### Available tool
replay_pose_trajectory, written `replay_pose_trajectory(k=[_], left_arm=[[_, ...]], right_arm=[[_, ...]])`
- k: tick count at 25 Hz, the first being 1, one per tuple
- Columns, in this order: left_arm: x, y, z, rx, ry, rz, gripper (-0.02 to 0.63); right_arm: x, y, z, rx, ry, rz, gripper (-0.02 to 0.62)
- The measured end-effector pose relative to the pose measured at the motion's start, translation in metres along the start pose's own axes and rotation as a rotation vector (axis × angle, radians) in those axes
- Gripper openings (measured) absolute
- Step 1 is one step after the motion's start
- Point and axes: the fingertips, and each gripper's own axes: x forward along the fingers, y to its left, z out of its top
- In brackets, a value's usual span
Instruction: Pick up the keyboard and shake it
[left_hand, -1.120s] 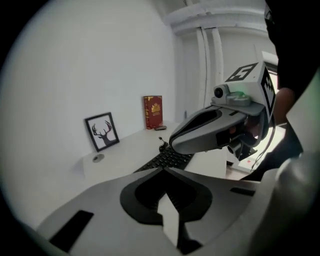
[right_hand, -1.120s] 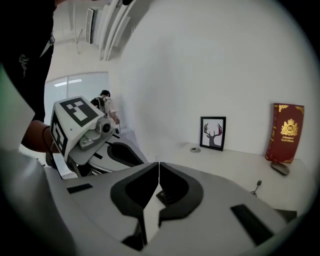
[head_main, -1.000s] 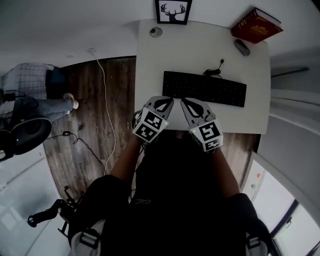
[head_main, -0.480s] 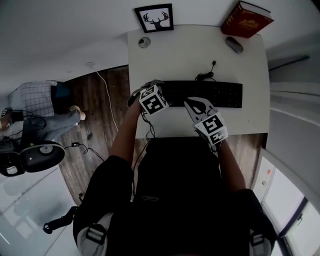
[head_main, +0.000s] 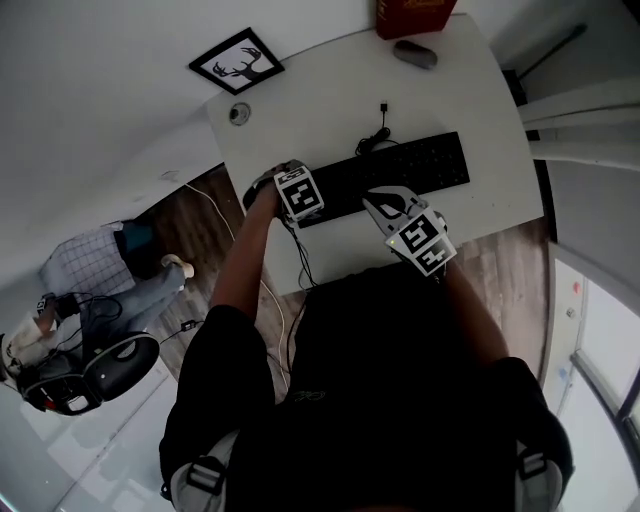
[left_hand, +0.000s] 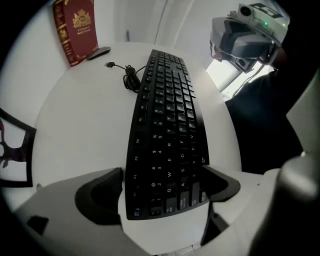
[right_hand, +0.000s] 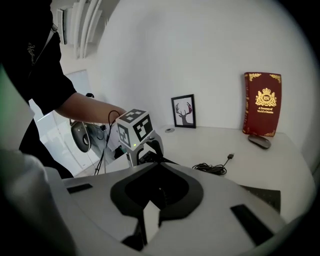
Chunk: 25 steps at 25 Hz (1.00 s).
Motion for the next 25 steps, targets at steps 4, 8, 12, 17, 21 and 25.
replay_pose_trajectory(k=[4,8,12,17,21,25], left_arm=[[0.002,-0.002,0.003,0.002,0.025,0.021,0.485],[-0.003,-0.003,0.003,0.007,0.014,0.077,0.462],[-0.014,-0.007,0.005,0.02,0.017,0.206,0.454],[-0.025,-0.014,0.004,0.039,0.006,0.396,0.454],[-0.028,-0.021,0.005,0.042,0.006,0.519,0.454],[-0.032,-0.027,0.006,0.046,-0.005,0.609,0.454]], right_arm=[[0.0,-0.01,-0.004,0.016,0.014,-0.027,0.021],[0.004,-0.012,-0.004,-0.034,0.043,-0.02,0.021],[0.005,-0.019,-0.005,-0.083,0.073,-0.025,0.021],[-0.004,-0.046,-0.017,-0.17,0.172,-0.063,0.021],[-0.035,-0.096,-0.027,-0.147,0.283,-0.14,0.023],[-0.067,-0.13,-0.022,-0.233,0.327,-0.139,0.025]])
